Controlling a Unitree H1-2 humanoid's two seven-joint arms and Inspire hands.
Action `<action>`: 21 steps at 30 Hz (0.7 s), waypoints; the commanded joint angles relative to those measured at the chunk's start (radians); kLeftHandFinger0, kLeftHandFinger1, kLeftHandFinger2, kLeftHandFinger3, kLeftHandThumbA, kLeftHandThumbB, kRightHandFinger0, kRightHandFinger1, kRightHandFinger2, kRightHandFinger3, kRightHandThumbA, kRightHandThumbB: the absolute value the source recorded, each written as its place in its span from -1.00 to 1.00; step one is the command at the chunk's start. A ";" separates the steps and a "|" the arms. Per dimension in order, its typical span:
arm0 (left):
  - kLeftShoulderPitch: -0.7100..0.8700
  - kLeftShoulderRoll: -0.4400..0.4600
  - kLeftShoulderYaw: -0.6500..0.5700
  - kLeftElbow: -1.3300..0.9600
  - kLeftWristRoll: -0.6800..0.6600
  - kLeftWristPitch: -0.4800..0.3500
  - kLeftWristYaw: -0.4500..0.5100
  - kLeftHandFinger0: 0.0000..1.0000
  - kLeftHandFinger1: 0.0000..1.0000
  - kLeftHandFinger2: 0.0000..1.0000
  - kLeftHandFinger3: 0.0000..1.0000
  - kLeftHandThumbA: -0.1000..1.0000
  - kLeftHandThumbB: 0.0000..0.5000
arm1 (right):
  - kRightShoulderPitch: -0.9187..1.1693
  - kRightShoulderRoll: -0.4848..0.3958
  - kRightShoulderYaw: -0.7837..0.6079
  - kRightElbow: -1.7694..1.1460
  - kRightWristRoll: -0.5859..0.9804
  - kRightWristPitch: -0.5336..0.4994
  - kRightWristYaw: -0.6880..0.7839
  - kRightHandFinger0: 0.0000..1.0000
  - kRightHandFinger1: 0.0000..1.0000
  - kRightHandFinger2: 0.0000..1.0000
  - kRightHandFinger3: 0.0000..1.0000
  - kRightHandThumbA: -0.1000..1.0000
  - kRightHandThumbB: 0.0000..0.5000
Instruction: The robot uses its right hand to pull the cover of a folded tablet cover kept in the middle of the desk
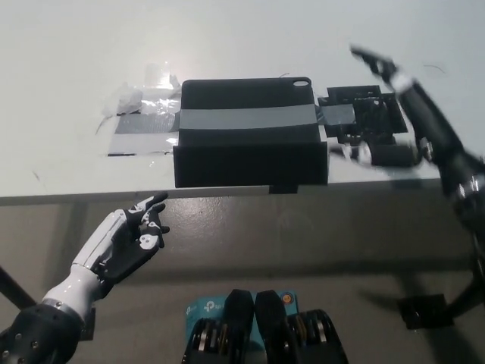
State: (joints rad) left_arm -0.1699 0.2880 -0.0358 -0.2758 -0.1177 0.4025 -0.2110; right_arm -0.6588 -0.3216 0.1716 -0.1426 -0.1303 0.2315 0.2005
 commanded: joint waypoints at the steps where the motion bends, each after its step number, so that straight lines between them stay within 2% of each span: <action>1: -0.012 0.002 0.010 -0.041 -0.013 0.006 -0.009 0.67 0.95 1.00 1.00 1.00 -0.02 | -0.251 -0.023 0.057 0.114 -0.095 0.000 0.062 1.00 1.00 1.00 1.00 1.00 0.42; 3: -0.014 0.003 0.008 -0.039 -0.014 0.006 -0.014 0.67 0.96 1.00 1.00 1.00 0.00 | -0.291 -0.002 0.090 0.176 -0.115 -0.008 0.062 1.00 1.00 1.00 1.00 1.00 0.48; 5: -0.016 0.003 0.007 -0.038 -0.013 0.006 -0.015 0.67 0.96 1.00 1.00 1.00 0.02 | -0.305 0.011 0.120 0.207 -0.131 -0.009 0.061 1.00 1.00 1.00 1.00 1.00 0.43; 6: -0.016 0.004 0.006 -0.037 -0.012 0.002 -0.018 0.67 0.96 1.00 1.00 1.00 0.07 | -0.311 0.027 0.147 0.233 -0.135 -0.006 0.071 1.00 1.00 1.00 1.00 1.00 0.49; 8: -0.015 0.002 0.007 -0.041 -0.012 0.010 -0.017 0.66 0.96 1.00 1.00 1.00 0.06 | -0.327 0.043 0.206 0.298 -0.165 -0.028 0.086 1.00 1.00 1.00 1.00 1.00 0.53; 10: -0.015 0.007 0.005 -0.041 -0.014 0.007 -0.023 0.65 0.96 1.00 1.00 1.00 0.04 | -0.344 0.051 0.266 0.354 -0.185 -0.021 0.125 1.00 1.00 1.00 1.00 1.00 0.65; 11: -0.015 0.007 0.006 -0.040 -0.016 0.005 -0.025 0.65 0.95 1.00 1.00 1.00 0.03 | -0.351 0.049 0.296 0.362 -0.199 0.004 0.151 1.00 1.00 1.00 1.00 1.00 0.64; 15: -0.021 0.004 0.001 -0.036 -0.010 0.002 -0.024 0.63 0.95 1.00 1.00 1.00 0.02 | -0.373 0.058 0.376 0.466 -0.249 -0.015 0.172 1.00 1.00 1.00 1.00 1.00 0.66; 20: -0.024 0.003 0.002 -0.041 -0.012 0.016 -0.023 0.63 0.95 1.00 1.00 1.00 -0.01 | -0.389 0.085 0.409 0.577 -0.272 0.003 0.191 1.00 1.00 1.00 1.00 1.00 1.00; 21: -0.024 0.003 0.003 -0.042 -0.012 0.018 -0.023 0.63 0.94 1.00 1.00 1.00 0.00 | -0.389 0.086 0.411 0.584 -0.275 0.002 0.191 1.00 1.00 1.00 1.00 1.00 1.00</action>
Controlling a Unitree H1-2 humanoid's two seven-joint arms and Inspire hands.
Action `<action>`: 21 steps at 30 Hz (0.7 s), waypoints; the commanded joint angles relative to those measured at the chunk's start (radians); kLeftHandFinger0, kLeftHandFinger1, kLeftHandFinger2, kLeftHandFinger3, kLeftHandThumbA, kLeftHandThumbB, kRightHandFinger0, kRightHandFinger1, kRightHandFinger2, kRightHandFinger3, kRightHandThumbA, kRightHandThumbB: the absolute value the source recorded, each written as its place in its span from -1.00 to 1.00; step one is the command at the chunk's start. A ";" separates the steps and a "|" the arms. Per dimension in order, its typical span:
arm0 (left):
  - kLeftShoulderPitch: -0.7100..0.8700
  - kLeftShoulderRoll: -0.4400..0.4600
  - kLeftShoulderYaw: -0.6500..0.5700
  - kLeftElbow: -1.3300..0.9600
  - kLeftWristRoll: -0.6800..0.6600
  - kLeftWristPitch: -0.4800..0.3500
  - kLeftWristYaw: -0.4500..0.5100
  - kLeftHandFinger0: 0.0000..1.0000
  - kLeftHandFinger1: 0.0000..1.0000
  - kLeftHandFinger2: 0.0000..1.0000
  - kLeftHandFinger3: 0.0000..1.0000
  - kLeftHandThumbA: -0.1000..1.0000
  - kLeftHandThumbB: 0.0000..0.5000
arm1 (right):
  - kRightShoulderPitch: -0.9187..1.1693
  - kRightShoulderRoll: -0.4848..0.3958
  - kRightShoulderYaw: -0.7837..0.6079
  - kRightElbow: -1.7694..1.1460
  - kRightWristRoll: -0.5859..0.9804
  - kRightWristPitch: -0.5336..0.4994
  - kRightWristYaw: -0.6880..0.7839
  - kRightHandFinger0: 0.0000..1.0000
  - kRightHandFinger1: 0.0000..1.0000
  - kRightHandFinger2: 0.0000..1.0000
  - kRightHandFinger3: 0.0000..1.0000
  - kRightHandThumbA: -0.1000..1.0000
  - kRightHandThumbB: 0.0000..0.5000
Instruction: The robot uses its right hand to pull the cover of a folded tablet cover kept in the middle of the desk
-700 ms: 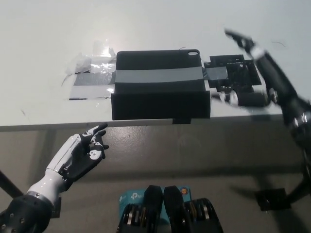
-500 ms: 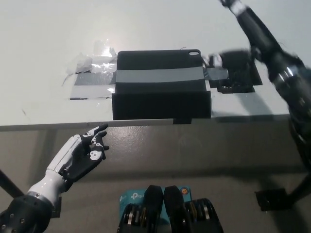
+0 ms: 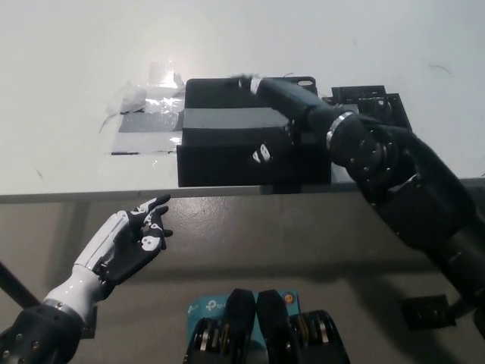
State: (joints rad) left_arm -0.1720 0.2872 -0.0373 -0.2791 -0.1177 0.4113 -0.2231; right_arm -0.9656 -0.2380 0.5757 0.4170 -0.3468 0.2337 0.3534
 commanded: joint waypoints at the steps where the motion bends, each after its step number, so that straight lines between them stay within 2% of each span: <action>1: -0.021 0.004 0.005 -0.040 -0.012 0.013 -0.010 0.63 0.94 1.00 1.00 1.00 0.00 | -0.082 0.006 0.012 0.039 -0.065 -0.002 0.041 1.00 1.00 1.00 1.00 1.00 1.00; 4: -0.020 0.004 0.007 -0.033 -0.017 0.004 -0.017 0.62 0.94 1.00 1.00 1.00 0.06 | -0.076 0.012 0.028 0.070 -0.087 -0.003 0.059 1.00 1.00 1.00 1.00 1.00 1.00; 6: -0.021 0.007 0.006 -0.032 -0.017 0.002 -0.022 0.65 0.96 1.00 1.00 1.00 -0.01 | -0.071 0.009 0.043 0.098 -0.107 -0.007 0.067 1.00 1.00 1.00 1.00 1.00 1.00; 10: -0.021 0.005 0.006 -0.042 -0.012 0.017 -0.020 0.66 0.97 1.00 1.00 1.00 0.02 | -0.074 0.005 0.061 0.165 -0.144 -0.006 0.059 1.00 1.00 1.00 1.00 1.00 1.00; 15: -0.029 0.007 0.006 -0.042 -0.015 0.014 -0.025 0.71 0.98 1.00 1.00 1.00 -0.10 | -0.085 0.018 0.057 0.308 -0.172 -0.022 0.010 1.00 1.00 1.00 1.00 1.00 1.00; 21: -0.047 0.013 0.005 -0.036 -0.011 0.018 -0.028 0.69 0.99 1.00 1.00 1.00 -0.06 | -0.034 0.026 0.087 0.244 -0.218 -0.016 0.035 1.00 1.00 1.00 1.00 1.00 1.00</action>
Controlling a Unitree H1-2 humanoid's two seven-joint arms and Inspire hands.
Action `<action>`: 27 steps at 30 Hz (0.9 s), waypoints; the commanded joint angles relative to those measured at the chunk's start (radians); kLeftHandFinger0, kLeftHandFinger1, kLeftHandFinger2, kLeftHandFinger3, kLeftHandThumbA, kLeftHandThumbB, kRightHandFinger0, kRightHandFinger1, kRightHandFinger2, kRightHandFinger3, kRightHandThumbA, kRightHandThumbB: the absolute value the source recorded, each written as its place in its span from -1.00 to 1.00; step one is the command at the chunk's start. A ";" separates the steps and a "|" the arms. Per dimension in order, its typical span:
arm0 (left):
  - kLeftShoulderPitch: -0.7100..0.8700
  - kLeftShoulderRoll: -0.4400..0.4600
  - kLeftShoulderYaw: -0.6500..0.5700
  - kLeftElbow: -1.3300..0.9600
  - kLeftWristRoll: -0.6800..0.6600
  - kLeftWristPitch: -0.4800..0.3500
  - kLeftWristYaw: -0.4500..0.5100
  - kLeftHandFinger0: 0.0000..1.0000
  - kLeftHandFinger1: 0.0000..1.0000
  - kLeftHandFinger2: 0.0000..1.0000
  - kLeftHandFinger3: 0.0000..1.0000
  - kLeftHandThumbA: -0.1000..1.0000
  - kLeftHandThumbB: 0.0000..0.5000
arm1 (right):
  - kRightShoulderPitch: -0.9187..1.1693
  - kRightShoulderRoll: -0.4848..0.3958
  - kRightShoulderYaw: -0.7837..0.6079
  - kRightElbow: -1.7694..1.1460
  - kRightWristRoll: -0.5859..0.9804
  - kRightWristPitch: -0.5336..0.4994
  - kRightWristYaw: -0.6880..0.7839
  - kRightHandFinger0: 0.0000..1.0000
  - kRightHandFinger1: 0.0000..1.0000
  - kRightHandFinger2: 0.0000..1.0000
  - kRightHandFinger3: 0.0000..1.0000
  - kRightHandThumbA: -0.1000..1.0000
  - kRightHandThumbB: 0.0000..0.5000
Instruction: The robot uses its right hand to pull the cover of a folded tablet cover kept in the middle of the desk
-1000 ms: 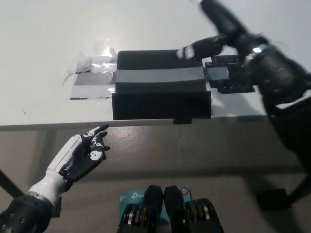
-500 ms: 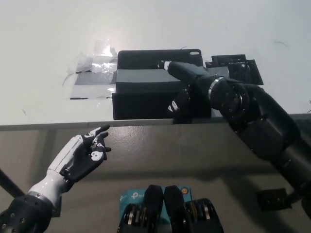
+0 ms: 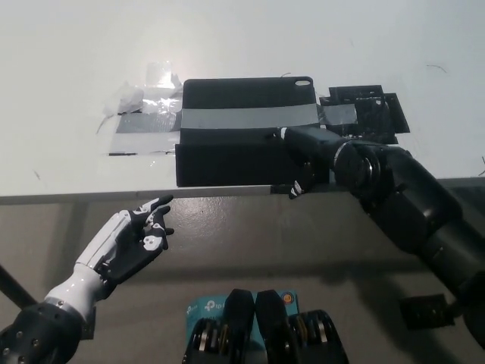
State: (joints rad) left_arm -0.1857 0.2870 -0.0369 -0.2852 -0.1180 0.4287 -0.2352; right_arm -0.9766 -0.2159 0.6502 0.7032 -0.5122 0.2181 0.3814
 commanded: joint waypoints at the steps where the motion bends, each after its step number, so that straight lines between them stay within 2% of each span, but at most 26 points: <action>1: -0.038 0.012 0.005 -0.030 -0.012 0.009 -0.015 0.69 0.99 1.00 1.00 1.00 -0.06 | -0.020 0.003 0.009 -0.058 -0.054 0.006 0.015 1.00 1.00 1.00 1.00 1.00 1.00; 7: -0.042 0.016 0.011 -0.025 -0.015 0.003 -0.016 0.62 0.95 1.00 1.00 1.00 -0.03 | 0.028 0.002 -0.025 -0.159 -0.037 0.054 0.042 1.00 1.00 1.00 1.00 1.00 0.97; 8: -0.042 0.015 0.012 -0.029 -0.016 0.007 -0.015 0.62 0.95 1.00 1.00 1.00 -0.04 | 0.042 -0.002 -0.029 -0.189 -0.036 0.061 0.048 0.93 1.00 1.00 1.00 1.00 1.00; 9: -0.044 0.018 0.011 -0.026 -0.013 0.001 -0.017 0.62 0.95 1.00 1.00 1.00 0.00 | 0.055 -0.008 -0.030 -0.228 -0.036 0.070 0.062 0.70 1.00 1.00 1.00 1.00 1.00; 11: -0.045 0.018 0.013 -0.030 -0.012 0.010 -0.013 0.62 0.95 1.00 1.00 1.00 0.02 | 0.070 -0.014 -0.032 -0.277 -0.038 0.087 0.081 0.63 1.00 1.00 1.00 1.00 0.96; 13: -0.046 0.017 0.013 -0.032 -0.011 0.010 -0.012 0.65 0.95 1.00 1.00 1.00 -0.03 | 0.108 -0.042 -0.019 -0.428 -0.044 0.133 0.148 0.70 1.00 1.00 1.00 1.00 0.83; 14: -0.047 0.017 0.013 -0.029 -0.012 0.010 -0.013 0.65 0.95 1.00 1.00 1.00 -0.01 | 0.112 -0.046 -0.016 -0.445 -0.046 0.136 0.159 0.67 1.00 1.00 1.00 1.00 0.78; 18: -0.047 0.019 0.013 -0.020 -0.012 0.002 -0.015 0.66 0.96 1.00 1.00 1.00 -0.04 | 0.159 -0.076 -0.008 -0.587 -0.036 0.180 0.227 0.89 1.00 1.00 1.00 1.00 0.72; 19: -0.045 0.021 0.010 -0.018 -0.009 -0.006 -0.017 0.66 0.96 1.00 1.00 1.00 -0.01 | 0.185 -0.085 -0.016 -0.629 -0.022 0.192 0.236 0.71 1.00 1.00 1.00 1.00 0.71; 21: -0.051 0.023 0.011 -0.016 -0.009 -0.001 -0.017 0.66 0.97 1.00 1.00 1.00 -0.01 | 0.232 -0.104 -0.035 -0.692 -0.001 0.211 0.256 0.82 1.00 1.00 1.00 1.00 0.64; 24: -0.068 0.022 0.012 -0.005 -0.007 -0.003 -0.016 0.65 0.95 1.00 1.00 1.00 -0.01 | 0.273 -0.117 -0.071 -0.706 0.019 0.222 0.254 1.00 1.00 1.00 1.00 1.00 0.63; 26: -0.086 0.024 0.015 0.002 -0.013 0.003 -0.019 0.65 0.95 1.00 1.00 1.00 -0.03 | 0.279 -0.125 -0.088 -0.699 0.022 0.230 0.258 1.00 1.00 0.96 1.00 1.00 0.63; 27: -0.093 0.025 0.018 0.003 -0.013 0.003 -0.017 0.62 0.93 1.00 1.00 1.00 -0.06 | 0.292 -0.125 -0.107 -0.686 0.026 0.242 0.246 1.00 1.00 1.00 1.00 1.00 0.65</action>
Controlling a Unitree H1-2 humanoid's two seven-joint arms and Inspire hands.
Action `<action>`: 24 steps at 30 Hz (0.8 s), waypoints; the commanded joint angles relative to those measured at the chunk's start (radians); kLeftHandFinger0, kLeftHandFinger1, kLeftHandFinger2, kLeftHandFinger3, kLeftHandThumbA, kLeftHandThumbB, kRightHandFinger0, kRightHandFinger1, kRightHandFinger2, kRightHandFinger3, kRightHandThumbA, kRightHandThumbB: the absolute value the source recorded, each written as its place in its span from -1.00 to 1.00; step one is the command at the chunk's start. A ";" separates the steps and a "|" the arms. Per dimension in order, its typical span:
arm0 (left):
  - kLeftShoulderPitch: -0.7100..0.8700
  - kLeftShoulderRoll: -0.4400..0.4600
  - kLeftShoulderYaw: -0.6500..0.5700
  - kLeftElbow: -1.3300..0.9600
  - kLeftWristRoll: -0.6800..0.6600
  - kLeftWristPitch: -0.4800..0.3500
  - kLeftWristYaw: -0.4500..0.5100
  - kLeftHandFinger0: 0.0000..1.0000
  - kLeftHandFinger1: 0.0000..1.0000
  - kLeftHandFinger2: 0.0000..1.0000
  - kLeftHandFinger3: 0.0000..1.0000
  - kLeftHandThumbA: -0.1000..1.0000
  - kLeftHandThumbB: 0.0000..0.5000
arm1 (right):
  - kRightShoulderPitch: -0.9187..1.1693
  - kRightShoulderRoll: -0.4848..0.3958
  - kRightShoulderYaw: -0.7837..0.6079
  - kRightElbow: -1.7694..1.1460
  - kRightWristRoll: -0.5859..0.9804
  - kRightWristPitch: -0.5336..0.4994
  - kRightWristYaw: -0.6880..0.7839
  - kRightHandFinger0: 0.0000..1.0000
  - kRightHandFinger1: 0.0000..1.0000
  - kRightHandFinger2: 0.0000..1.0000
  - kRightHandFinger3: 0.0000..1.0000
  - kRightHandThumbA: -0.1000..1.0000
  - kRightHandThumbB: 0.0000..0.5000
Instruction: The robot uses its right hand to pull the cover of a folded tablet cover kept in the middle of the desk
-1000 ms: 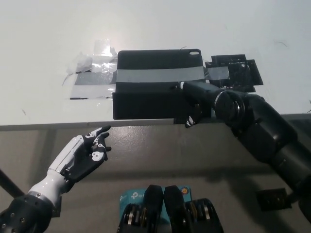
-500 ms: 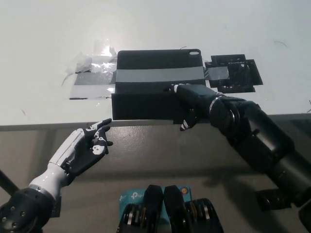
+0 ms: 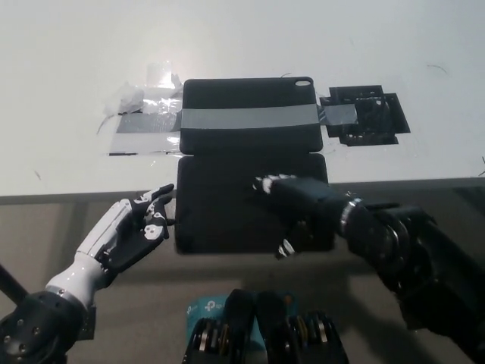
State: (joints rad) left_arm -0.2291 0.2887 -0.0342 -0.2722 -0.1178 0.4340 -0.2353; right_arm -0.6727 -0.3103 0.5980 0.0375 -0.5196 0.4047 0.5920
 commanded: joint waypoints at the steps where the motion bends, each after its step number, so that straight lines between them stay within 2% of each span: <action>1: -0.057 0.023 0.016 -0.005 -0.012 -0.006 -0.016 0.60 0.92 1.00 1.00 1.00 -0.05 | 0.000 -0.025 -0.085 -0.011 0.035 0.062 0.038 1.00 1.00 1.00 1.00 1.00 0.59; 2: -0.064 0.023 0.016 0.002 -0.009 -0.017 -0.016 0.59 0.92 1.00 1.00 1.00 -0.01 | 0.018 -0.023 -0.119 -0.004 0.037 0.065 0.037 0.82 0.98 0.99 1.00 1.00 0.51; 4: -0.075 0.022 0.017 0.010 -0.014 -0.018 -0.019 0.59 0.93 1.00 1.00 1.00 0.00 | 0.026 -0.015 -0.154 0.000 0.017 0.065 0.060 0.71 0.93 1.00 1.00 1.00 0.50; 5: -0.083 0.021 0.018 0.013 -0.016 -0.016 -0.018 0.59 0.93 1.00 1.00 1.00 0.06 | 0.045 -0.005 -0.195 0.001 0.021 0.065 0.056 0.49 0.74 0.88 1.00 1.00 0.51; 6: -0.085 0.018 0.021 0.015 -0.019 -0.016 -0.017 0.58 0.92 1.00 1.00 1.00 0.06 | 0.057 0.008 -0.223 -0.003 0.010 0.065 0.067 0.46 0.74 0.88 1.00 1.00 0.58; 7: -0.086 0.015 0.023 0.019 -0.021 -0.018 -0.016 0.56 0.91 1.00 1.00 1.00 0.05 | 0.072 0.017 -0.248 -0.014 0.005 0.065 0.077 0.33 0.64 0.82 1.00 1.00 0.59; 8: -0.085 0.014 0.025 0.022 -0.024 -0.019 -0.016 0.55 0.91 1.00 1.00 1.00 0.10 | 0.085 0.025 -0.267 -0.027 0.013 0.065 0.081 0.23 0.55 0.77 1.00 1.00 0.49; 10: -0.080 0.013 0.027 0.020 -0.025 -0.015 -0.015 0.55 0.90 1.00 1.00 1.00 0.16 | 0.112 0.028 -0.285 -0.054 0.024 0.065 0.092 0.50 0.70 0.89 1.00 1.00 0.40; 12: -0.072 0.012 0.025 0.017 -0.022 -0.015 -0.014 0.54 0.89 1.00 1.00 1.00 0.23 | 0.144 0.030 -0.307 -0.107 0.061 0.065 0.102 0.53 0.67 0.84 1.00 1.00 0.29; 13: -0.063 0.015 0.025 0.016 -0.026 -0.024 -0.020 0.52 0.88 1.00 1.00 1.00 0.21 | 0.177 0.043 -0.350 -0.180 0.103 0.065 0.119 0.51 0.55 0.72 1.00 1.00 0.25; 15: -0.057 0.018 0.024 0.019 -0.027 -0.029 -0.025 0.51 0.87 1.00 1.00 1.00 0.22 | 0.197 0.055 -0.374 -0.207 0.112 0.065 0.132 0.51 0.54 0.71 1.00 1.00 0.25; 16: -0.052 0.017 0.025 0.012 -0.026 -0.025 -0.022 0.50 0.86 1.00 1.00 1.00 0.24 | 0.214 0.054 -0.389 -0.247 0.166 0.065 0.113 0.50 0.49 0.65 0.99 1.00 0.19; 18: -0.048 0.014 0.029 0.001 -0.027 -0.006 -0.018 0.50 0.84 1.00 1.00 1.00 0.20 | 0.260 0.071 -0.469 -0.379 0.203 0.065 0.094 0.49 0.58 0.78 1.00 0.97 -0.04; 19: -0.047 0.015 0.027 0.000 -0.022 -0.010 -0.019 0.50 0.84 1.00 1.00 1.00 0.19 | 0.276 0.075 -0.511 -0.426 0.232 0.065 0.064 0.61 0.67 0.88 1.00 0.94 0.00; 20: -0.047 0.016 0.026 -0.001 -0.023 -0.010 -0.021 0.50 0.84 1.00 1.00 1.00 0.16 | 0.283 0.072 -0.529 -0.448 0.244 0.065 0.042 0.67 0.73 0.96 1.00 0.90 -0.12; 21: -0.043 0.013 0.028 0.001 -0.028 -0.011 -0.023 0.52 0.85 1.00 1.00 1.00 0.14 | 0.299 0.074 -0.569 -0.466 0.266 0.052 0.003 0.69 0.77 1.00 1.00 0.86 -0.15; 23: -0.036 0.011 0.031 0.000 -0.033 -0.013 -0.024 0.53 0.85 1.00 1.00 1.00 0.14 | 0.319 0.080 -0.612 -0.465 0.286 0.024 -0.022 0.83 0.89 1.00 1.00 0.89 -0.05; 24: -0.035 0.010 0.029 -0.002 -0.029 -0.013 -0.024 0.54 0.85 1.00 1.00 1.00 0.15 | 0.351 0.089 -0.673 -0.439 0.316 -0.031 -0.065 1.00 1.00 1.00 1.00 0.96 0.00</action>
State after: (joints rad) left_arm -0.2587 0.2891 -0.0200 -0.2427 -0.1222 0.4328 -0.2478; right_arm -0.3526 -0.2281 0.0381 -0.3682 -0.3377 0.4525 0.6440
